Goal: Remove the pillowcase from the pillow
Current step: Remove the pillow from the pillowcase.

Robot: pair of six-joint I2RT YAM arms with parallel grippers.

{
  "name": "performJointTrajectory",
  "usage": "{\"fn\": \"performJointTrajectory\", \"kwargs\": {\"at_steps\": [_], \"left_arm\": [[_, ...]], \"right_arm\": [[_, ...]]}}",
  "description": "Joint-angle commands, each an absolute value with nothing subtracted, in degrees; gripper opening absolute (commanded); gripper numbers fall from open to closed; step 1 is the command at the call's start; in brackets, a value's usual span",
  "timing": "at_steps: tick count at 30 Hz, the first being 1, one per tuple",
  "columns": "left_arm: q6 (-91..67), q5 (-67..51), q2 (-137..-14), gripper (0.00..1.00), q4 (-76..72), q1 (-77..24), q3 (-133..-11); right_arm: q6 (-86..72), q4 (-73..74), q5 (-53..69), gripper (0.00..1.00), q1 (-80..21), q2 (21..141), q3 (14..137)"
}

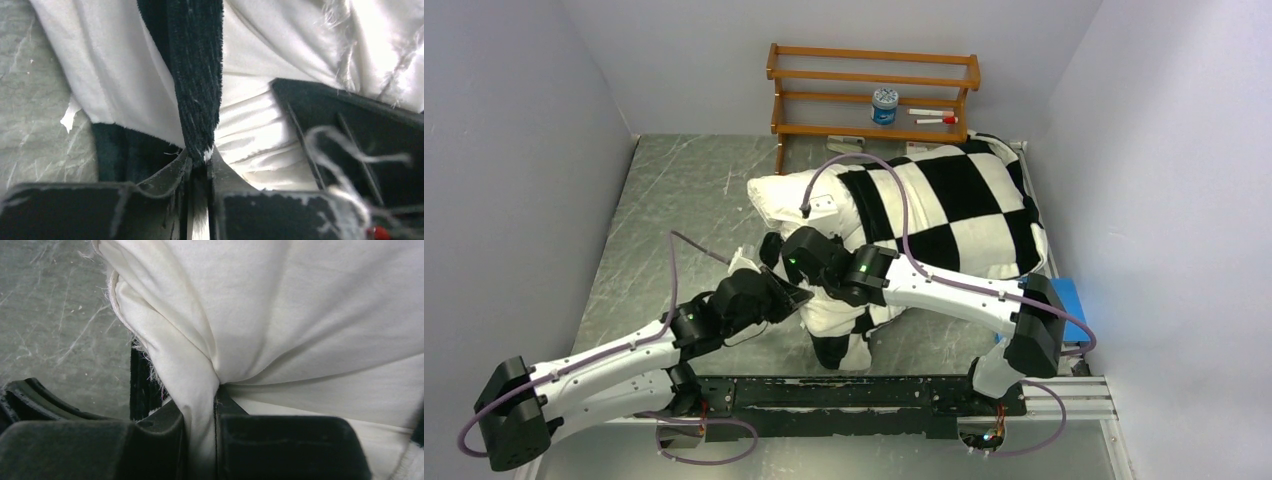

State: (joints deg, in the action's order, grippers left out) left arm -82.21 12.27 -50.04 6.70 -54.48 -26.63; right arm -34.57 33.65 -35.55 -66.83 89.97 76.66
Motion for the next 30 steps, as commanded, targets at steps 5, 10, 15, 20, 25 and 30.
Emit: {"fn": "performJointTrajectory", "kwargs": {"at_steps": [5, 10, 15, 20, 25, 30], "left_arm": [[-79.54, -2.98, -41.51, 0.05, 15.01, -54.43, -17.64], [-76.28, -13.42, -41.89, 0.05, 7.32, -54.77, -8.30], [-72.93, -14.43, -48.99, 0.05, 0.99, -55.01, -6.48], [-71.74, -9.69, -62.44, 0.05, -6.95, -59.65, -9.75], [-73.50, -7.89, -72.16, 0.05, -13.87, -66.07, -9.29], [-77.26, -6.62, -68.55, 0.05, -18.56, -69.42, -3.05]], "right_arm": [[-31.06, 27.29, -41.06, 0.00, -62.53, 92.04, 86.93], [-28.71, 27.10, -40.80, 0.00, -61.69, 94.85, 92.49], [-28.70, 26.14, -37.94, 0.00, -61.31, 95.54, 95.67], [-29.55, 26.47, -35.51, 0.00, -60.93, 96.37, 99.01], [-29.50, 27.06, -34.13, 0.00, -59.71, 98.12, 102.42], [-27.86, 28.26, -35.19, 0.00, -57.43, 100.96, 107.10]]}}
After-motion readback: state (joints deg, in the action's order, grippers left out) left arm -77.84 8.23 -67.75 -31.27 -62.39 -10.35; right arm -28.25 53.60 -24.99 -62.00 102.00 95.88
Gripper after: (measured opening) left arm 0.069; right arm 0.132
